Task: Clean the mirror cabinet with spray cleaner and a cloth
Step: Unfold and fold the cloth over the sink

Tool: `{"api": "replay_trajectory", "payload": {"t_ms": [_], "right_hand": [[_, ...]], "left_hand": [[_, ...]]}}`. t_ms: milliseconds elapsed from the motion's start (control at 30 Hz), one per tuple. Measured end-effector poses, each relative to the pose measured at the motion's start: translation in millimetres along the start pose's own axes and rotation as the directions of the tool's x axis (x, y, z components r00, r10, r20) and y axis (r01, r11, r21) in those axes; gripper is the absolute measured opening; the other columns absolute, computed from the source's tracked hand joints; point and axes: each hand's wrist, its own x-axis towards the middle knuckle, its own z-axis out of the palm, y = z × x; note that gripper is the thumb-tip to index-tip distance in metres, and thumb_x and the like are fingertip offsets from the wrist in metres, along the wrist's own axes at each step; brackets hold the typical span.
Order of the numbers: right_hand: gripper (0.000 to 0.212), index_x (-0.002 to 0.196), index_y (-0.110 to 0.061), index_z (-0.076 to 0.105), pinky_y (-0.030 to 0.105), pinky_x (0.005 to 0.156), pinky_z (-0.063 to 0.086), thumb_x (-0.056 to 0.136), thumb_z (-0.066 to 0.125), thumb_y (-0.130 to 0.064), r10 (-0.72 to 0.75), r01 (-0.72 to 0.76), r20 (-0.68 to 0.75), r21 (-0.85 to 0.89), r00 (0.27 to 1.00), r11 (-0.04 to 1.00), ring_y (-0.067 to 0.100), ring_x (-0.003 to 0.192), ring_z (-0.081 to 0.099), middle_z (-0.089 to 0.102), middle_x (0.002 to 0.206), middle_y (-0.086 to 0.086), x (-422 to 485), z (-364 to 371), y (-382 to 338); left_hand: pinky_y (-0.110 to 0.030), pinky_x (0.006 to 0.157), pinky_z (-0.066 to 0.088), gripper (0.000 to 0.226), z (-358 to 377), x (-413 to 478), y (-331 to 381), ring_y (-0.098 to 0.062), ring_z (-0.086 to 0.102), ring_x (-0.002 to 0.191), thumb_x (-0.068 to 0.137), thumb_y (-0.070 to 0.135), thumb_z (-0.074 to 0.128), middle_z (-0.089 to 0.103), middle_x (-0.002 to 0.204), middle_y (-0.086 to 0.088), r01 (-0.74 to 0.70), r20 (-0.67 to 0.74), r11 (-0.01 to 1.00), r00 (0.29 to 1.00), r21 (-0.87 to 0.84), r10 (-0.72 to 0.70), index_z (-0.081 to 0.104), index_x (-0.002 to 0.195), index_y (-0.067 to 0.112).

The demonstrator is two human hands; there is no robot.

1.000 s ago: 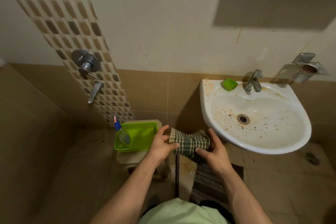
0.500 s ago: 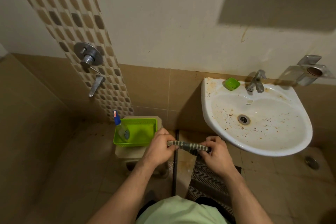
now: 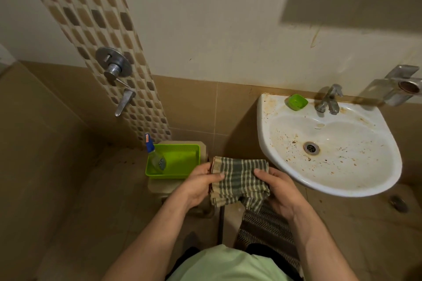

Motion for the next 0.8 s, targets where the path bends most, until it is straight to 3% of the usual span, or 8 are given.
{"api": "replay_trajectory", "payload": {"t_ms": [67,167,233,433,533,667,733,800], "right_hand": [[0.053,0.122,-0.005,0.071,0.039,0.076,0.062,0.075,0.091,-0.021,-0.015,0.016,0.061,-0.018,0.998,1.000,0.031,0.104,0.075,0.075,0.120,0.018,0.4,-6.3,-3.0],[0.043,0.125,-0.009,0.065,0.041,0.074,0.061,0.086,0.081,-0.021,0.098,-0.090,0.019,-0.254,0.995,0.963,0.033,0.103,0.074,0.077,0.114,0.013,1.4,-2.0,9.9],[0.033,0.125,-0.009,0.064,0.037,0.069,0.061,0.093,0.073,-0.012,0.112,-0.119,-0.041,-0.330,0.993,0.937,0.030,0.097,0.077,0.079,0.107,0.011,4.6,1.3,21.5],[0.023,0.120,-0.012,0.069,0.032,0.048,0.049,0.099,0.064,-0.007,0.086,-0.118,-0.128,-0.270,0.988,0.956,0.027,0.081,0.072,0.078,0.106,0.014,17.9,1.3,35.8],[0.023,0.120,-0.019,0.070,0.033,0.062,0.059,0.101,0.061,-0.011,0.128,-0.172,-0.133,-0.405,0.983,0.898,0.026,0.095,0.077,0.079,0.107,0.007,31.5,13.4,48.4],[0.025,0.116,-0.024,0.070,0.045,0.092,0.061,0.100,0.059,-0.008,0.034,-0.121,-0.149,-0.622,0.988,0.774,0.022,0.102,0.073,0.076,0.110,0.003,61.8,42.3,56.8],[0.023,0.104,-0.031,0.069,0.041,0.094,0.058,0.100,0.059,-0.011,-0.023,-0.074,-0.119,-0.747,0.993,0.661,0.018,0.102,0.070,0.074,0.109,-0.001,78.8,66.1,54.2],[0.021,0.103,-0.031,0.070,0.031,0.086,0.055,0.098,0.060,-0.013,-0.093,-0.023,-0.087,-0.839,0.992,0.544,0.016,0.101,0.068,0.073,0.111,-0.004,99.4,90.6,48.8]], "left_hand": [[-0.043,0.086,0.062,0.040,-10.0,2.2,3.3,-0.030,0.072,0.111,0.091,0.002,0.068,0.071,0.126,-0.020,0.014,0.039,0.994,0.999,-0.112,-0.010,0.063,0.130,0.004],[-0.052,0.091,0.060,0.031,-17.3,6.8,-10.0,-0.027,0.072,0.114,0.094,0.008,0.070,0.075,0.122,-0.009,0.129,0.003,0.976,0.991,0.173,-0.132,0.067,0.125,0.014],[-0.053,0.091,0.060,0.027,-22.0,13.8,-20.9,-0.025,0.073,0.110,0.096,0.006,0.067,0.077,0.115,-0.005,0.143,-0.048,0.954,0.990,0.263,-0.135,0.070,0.120,0.018],[-0.043,0.079,0.063,0.029,-42.4,15.6,-26.1,-0.023,0.077,0.101,0.093,0.007,0.069,0.079,0.109,-0.004,0.171,-0.190,0.974,0.972,0.148,-0.142,0.071,0.119,0.021],[-0.038,0.069,0.063,0.023,-51.9,17.6,-35.4,-0.023,0.077,0.095,0.094,0.010,0.071,0.079,0.104,-0.005,0.256,-0.293,0.953,0.935,0.163,-0.200,0.068,0.112,0.024],[-0.033,0.058,0.060,0.019,-69.5,18.6,-34.6,-0.021,0.074,0.091,0.095,0.012,0.071,0.076,0.101,-0.006,0.316,-0.407,0.946,0.876,0.077,-0.259,0.064,0.108,0.024],[-0.029,0.052,0.057,0.015,-81.7,20.5,-32.0,-0.018,0.072,0.082,0.096,0.009,0.069,0.075,0.092,-0.004,0.314,-0.453,0.949,0.851,0.033,-0.266,0.063,0.101,0.022],[-0.029,0.053,0.054,0.012,-93.2,25.9,-28.9,-0.017,0.069,0.080,0.097,0.008,0.068,0.072,0.089,-0.003,0.306,-0.490,0.952,0.834,0.026,-0.254,0.062,0.099,0.018]]}}
